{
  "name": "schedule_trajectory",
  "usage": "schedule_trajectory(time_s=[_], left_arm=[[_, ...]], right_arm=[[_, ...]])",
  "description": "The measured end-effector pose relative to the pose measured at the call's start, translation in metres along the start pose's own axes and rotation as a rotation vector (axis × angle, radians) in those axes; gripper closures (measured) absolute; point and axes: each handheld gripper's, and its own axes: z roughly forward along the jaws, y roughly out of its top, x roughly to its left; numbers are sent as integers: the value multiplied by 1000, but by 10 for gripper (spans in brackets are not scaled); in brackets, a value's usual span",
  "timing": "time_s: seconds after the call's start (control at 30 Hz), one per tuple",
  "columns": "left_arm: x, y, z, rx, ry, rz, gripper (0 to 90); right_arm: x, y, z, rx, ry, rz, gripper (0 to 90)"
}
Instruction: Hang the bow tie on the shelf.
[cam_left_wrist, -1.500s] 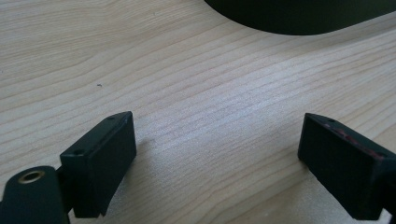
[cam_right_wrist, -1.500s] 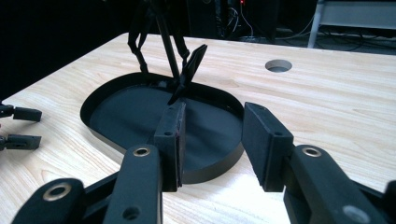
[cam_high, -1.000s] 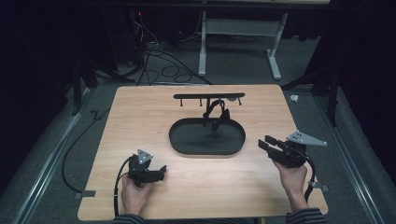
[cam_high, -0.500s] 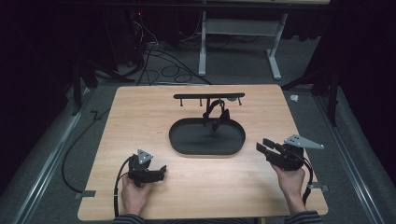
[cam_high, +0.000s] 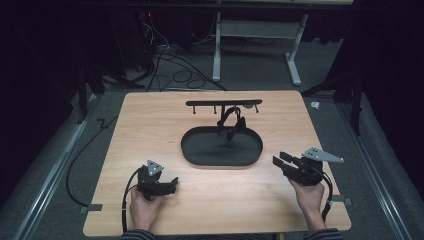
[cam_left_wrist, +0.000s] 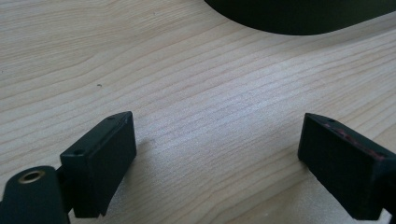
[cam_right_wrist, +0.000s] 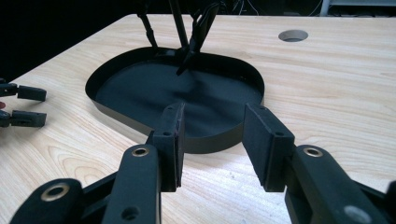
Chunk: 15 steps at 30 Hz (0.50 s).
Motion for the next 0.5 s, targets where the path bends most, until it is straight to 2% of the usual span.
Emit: schedule_trajectory(time_s=[0.5], left_arm=[[0, 0, 0, -1, 0, -1, 117]], right_arm=[[1, -12, 5, 25, -5, 4, 600]])
